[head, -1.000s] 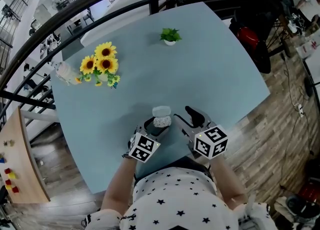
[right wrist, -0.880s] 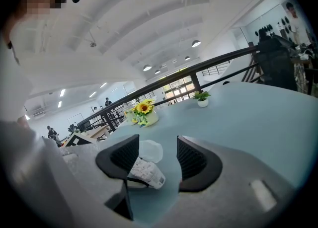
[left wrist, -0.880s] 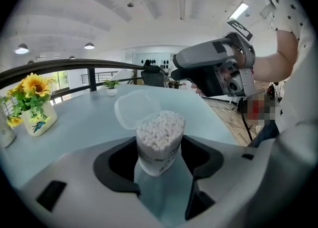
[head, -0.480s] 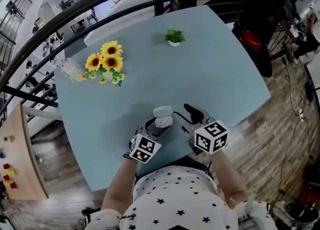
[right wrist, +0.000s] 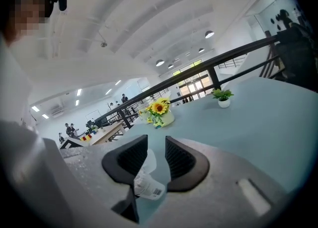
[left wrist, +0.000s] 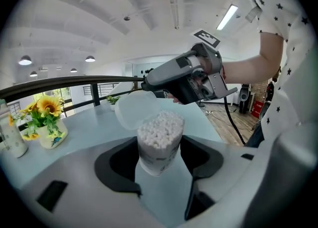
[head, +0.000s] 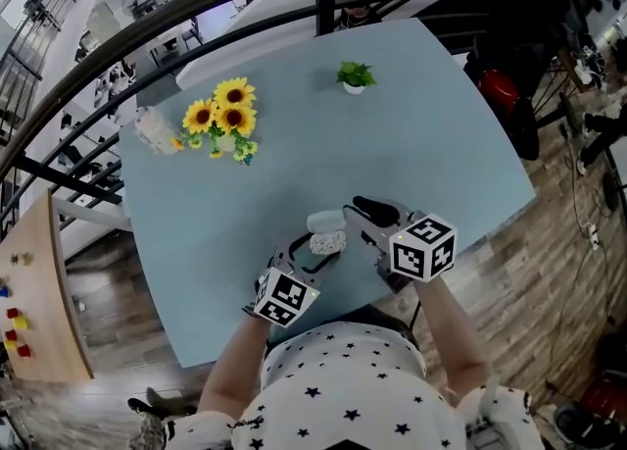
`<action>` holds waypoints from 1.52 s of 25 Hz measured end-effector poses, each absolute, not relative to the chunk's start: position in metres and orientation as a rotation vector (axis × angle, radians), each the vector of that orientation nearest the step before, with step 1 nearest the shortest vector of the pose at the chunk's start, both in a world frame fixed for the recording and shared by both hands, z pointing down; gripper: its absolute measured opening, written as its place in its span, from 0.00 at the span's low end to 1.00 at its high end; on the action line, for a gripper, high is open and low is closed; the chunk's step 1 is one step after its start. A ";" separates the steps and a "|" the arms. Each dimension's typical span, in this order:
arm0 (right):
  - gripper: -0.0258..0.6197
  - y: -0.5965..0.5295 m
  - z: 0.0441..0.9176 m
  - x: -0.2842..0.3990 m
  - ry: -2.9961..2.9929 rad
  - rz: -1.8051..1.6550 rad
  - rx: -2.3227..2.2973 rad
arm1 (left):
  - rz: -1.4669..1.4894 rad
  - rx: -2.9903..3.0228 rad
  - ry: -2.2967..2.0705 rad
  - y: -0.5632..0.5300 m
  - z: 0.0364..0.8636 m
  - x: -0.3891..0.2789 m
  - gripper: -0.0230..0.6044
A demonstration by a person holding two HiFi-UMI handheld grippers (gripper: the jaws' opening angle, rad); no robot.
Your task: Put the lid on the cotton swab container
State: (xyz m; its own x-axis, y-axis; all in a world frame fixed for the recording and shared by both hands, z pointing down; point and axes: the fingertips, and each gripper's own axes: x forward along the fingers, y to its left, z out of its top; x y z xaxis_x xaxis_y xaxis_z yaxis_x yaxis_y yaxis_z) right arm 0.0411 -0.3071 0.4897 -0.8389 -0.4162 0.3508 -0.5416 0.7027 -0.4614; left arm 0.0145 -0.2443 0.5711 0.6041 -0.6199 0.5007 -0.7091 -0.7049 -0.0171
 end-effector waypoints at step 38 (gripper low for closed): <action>0.05 -0.275 0.476 -0.021 -2.545 0.639 0.422 | 0.671 2.602 -1.255 -0.243 0.543 -0.012 0.45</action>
State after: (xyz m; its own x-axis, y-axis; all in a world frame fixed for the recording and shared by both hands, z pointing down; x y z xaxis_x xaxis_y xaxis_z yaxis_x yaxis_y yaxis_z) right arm -0.0213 -0.2748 0.4757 -0.8375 -0.1745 0.5179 -0.3984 0.8436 -0.3600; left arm -0.0123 -0.2431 0.5428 0.5431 -0.6971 0.4680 -0.7762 -0.6294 -0.0367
